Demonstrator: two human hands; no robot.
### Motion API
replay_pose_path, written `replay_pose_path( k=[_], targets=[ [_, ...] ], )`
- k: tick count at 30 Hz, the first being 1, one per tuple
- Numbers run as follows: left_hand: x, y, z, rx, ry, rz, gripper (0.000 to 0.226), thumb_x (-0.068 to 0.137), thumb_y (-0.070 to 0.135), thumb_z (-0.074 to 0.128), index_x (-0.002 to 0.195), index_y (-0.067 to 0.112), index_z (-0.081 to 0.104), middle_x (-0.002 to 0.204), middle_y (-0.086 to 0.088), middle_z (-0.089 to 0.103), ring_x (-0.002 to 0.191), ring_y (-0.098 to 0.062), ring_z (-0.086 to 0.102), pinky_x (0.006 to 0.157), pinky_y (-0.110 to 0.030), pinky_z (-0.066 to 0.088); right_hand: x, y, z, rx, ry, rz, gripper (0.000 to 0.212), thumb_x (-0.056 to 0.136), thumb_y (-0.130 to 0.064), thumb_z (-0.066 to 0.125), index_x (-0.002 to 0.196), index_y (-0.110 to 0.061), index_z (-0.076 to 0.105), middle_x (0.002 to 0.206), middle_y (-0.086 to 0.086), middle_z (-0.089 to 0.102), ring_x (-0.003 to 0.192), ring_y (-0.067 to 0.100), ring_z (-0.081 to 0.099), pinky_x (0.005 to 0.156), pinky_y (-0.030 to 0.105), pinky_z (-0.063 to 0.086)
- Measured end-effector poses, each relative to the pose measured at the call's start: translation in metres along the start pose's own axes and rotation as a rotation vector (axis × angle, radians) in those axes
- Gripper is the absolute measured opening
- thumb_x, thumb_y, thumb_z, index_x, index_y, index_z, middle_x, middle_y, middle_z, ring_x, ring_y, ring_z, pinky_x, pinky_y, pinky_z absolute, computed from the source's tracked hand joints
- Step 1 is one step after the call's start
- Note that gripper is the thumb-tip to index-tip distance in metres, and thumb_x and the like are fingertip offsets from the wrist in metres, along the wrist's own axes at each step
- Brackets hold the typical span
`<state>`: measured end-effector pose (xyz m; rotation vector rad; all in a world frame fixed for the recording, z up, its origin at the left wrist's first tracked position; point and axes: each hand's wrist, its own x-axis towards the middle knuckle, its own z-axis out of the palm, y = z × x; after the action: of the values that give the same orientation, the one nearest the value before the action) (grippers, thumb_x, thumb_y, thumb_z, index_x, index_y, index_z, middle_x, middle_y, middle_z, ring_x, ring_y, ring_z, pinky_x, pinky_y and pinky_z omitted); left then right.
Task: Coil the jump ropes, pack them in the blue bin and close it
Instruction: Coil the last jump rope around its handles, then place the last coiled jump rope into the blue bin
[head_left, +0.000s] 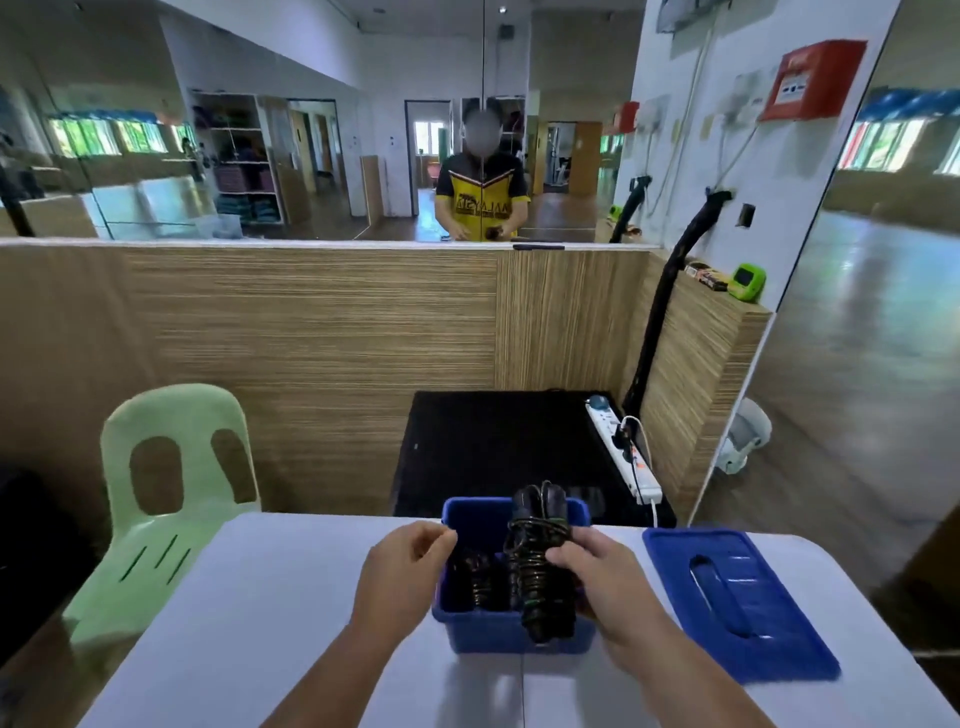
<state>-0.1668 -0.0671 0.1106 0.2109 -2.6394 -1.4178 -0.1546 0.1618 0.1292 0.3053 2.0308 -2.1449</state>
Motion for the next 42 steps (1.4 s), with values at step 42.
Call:
replay_pose_path(
  k=[42],
  targets=[
    [0.022,-0.09,0.095,0.034,0.135,-0.186,0.048,0.099,0.024,0.057,0.146,0.029,0.049,0.126,0.01,0.061,0.106,-0.01,0.062,0.09,-0.026,0.051,0.131,0.089,0.05,-0.22,0.076,0.318,0.041,0.084,-0.017,0.078,0.122,-0.017,0.062,0.108,0.007,0.068,0.094,0.024,0.069,0.078,0.038,0.06]
  ],
)
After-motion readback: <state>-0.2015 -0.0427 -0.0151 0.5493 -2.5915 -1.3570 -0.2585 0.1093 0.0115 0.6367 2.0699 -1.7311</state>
